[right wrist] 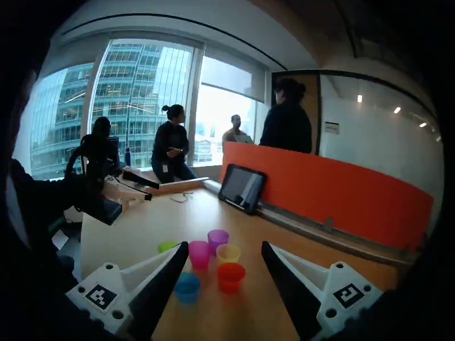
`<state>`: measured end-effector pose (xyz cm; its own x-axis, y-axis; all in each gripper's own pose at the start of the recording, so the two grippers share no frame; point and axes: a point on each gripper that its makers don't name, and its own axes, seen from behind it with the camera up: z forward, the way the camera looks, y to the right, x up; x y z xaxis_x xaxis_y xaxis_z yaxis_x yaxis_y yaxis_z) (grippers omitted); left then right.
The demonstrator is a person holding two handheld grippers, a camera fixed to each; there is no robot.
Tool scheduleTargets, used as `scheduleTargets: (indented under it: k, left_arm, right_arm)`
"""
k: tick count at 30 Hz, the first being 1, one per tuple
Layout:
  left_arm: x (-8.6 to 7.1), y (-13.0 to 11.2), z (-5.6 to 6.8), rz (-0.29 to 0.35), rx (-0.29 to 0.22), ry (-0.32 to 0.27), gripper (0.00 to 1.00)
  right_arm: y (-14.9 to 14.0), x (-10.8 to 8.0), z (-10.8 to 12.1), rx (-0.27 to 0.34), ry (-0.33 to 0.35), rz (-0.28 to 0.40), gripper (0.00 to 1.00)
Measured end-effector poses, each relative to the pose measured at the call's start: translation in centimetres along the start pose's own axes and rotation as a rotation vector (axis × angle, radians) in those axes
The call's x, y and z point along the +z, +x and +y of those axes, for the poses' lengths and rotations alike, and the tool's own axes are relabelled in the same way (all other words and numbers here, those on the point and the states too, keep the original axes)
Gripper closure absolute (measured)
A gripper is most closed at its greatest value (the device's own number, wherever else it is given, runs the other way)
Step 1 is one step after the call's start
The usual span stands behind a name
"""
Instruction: Pour water
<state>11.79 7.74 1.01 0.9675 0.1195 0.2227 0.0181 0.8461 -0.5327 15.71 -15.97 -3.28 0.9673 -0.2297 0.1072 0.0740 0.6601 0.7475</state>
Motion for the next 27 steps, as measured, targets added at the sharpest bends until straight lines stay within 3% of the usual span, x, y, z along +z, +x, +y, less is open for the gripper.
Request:
scheduleTargets:
  k: [27]
  left_arm:
    - [1.5,-9.3,2.7,-0.161,-0.002,-0.066,0.04]
  right_arm:
    - [-6.8,1.7,-2.6,-0.013,0.128,-0.129,0.01]
